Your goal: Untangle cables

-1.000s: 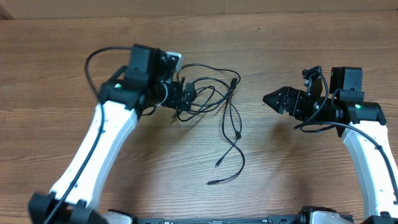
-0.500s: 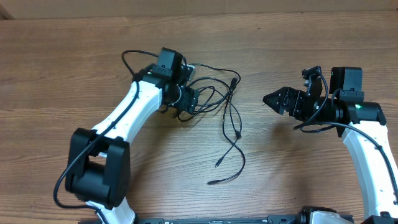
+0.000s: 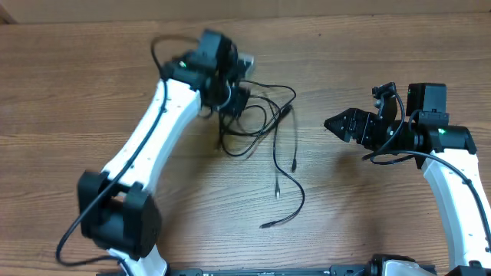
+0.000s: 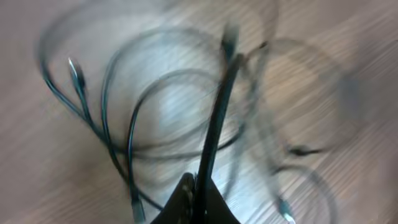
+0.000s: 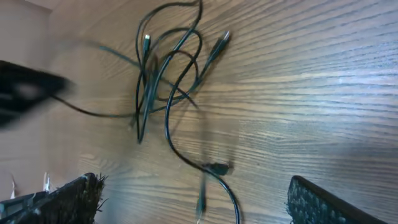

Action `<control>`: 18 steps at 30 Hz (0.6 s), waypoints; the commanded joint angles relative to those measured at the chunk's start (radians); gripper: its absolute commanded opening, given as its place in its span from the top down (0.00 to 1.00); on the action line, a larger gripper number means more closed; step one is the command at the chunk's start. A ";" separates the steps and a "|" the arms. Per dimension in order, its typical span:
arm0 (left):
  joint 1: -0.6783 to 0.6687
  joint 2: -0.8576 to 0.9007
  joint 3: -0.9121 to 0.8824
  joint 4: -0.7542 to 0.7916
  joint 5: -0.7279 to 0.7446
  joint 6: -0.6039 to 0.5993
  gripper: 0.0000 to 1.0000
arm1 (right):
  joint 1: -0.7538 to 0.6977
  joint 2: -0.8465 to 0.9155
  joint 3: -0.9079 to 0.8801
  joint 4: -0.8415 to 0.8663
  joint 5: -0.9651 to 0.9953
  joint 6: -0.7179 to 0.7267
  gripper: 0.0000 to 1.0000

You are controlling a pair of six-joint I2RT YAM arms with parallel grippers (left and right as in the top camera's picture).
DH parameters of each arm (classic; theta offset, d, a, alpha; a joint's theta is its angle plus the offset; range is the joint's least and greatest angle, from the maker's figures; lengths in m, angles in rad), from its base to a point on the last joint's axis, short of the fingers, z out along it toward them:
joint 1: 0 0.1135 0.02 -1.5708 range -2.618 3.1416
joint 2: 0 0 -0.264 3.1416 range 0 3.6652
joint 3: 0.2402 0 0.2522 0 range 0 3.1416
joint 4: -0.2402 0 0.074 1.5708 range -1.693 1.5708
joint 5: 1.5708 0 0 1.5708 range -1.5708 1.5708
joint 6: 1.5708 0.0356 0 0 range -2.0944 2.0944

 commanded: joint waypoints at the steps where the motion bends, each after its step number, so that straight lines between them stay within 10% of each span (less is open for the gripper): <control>1: -0.019 -0.151 0.237 -0.032 0.023 0.031 0.96 | -0.005 0.000 0.003 0.004 0.002 -0.009 0.06; 18: -0.021 -0.379 0.421 0.089 0.023 -0.093 0.96 | -0.005 0.000 0.003 0.004 0.002 -0.009 0.05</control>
